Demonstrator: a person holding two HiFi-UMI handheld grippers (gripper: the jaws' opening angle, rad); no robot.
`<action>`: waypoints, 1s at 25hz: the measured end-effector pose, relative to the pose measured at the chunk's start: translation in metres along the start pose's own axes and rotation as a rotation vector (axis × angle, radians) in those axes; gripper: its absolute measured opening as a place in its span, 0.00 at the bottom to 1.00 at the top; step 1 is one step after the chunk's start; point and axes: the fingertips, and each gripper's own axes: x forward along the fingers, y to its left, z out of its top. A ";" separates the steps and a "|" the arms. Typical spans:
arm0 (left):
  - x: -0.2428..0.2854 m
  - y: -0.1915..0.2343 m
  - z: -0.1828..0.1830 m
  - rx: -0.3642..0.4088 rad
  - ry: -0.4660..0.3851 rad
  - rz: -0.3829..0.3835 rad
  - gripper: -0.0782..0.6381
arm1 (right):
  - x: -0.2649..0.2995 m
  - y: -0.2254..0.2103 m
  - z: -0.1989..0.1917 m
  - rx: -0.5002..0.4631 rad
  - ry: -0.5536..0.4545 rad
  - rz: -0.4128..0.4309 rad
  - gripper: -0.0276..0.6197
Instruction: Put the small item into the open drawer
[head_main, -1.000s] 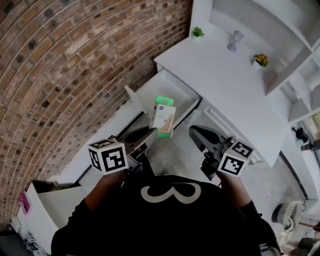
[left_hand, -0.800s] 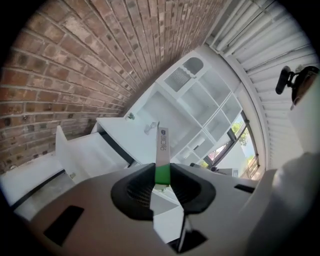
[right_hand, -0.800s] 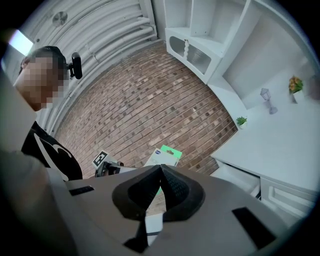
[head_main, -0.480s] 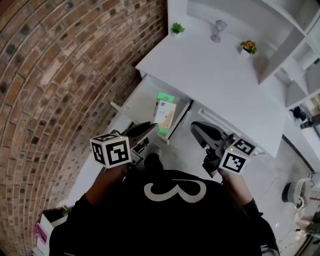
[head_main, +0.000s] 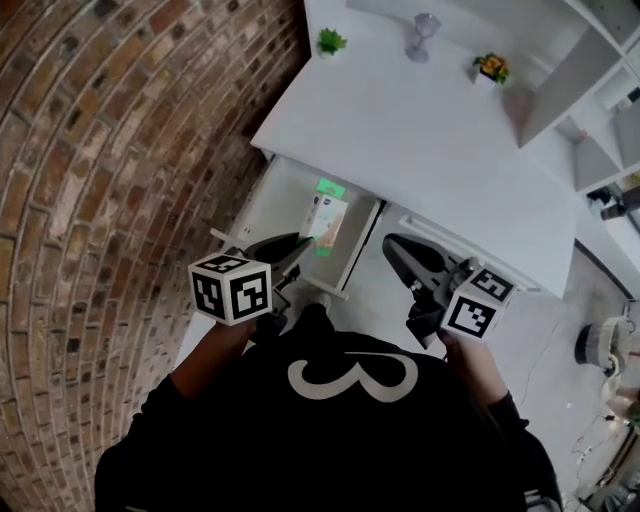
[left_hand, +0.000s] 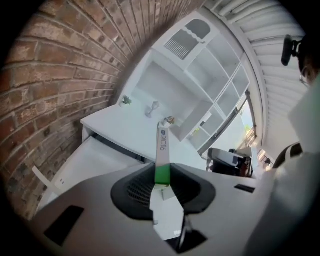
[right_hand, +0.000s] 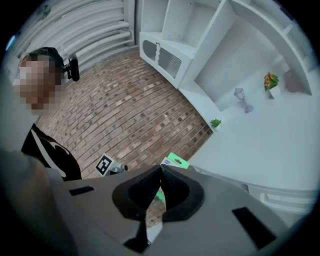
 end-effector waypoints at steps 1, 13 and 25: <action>0.005 0.007 0.000 0.020 0.020 0.005 0.24 | 0.004 -0.004 0.000 0.012 -0.003 -0.010 0.06; 0.059 0.085 -0.029 0.267 0.289 0.024 0.24 | 0.029 -0.033 -0.023 0.095 -0.041 -0.161 0.06; 0.118 0.137 -0.062 0.591 0.525 -0.019 0.24 | 0.027 -0.046 -0.048 0.131 -0.087 -0.295 0.06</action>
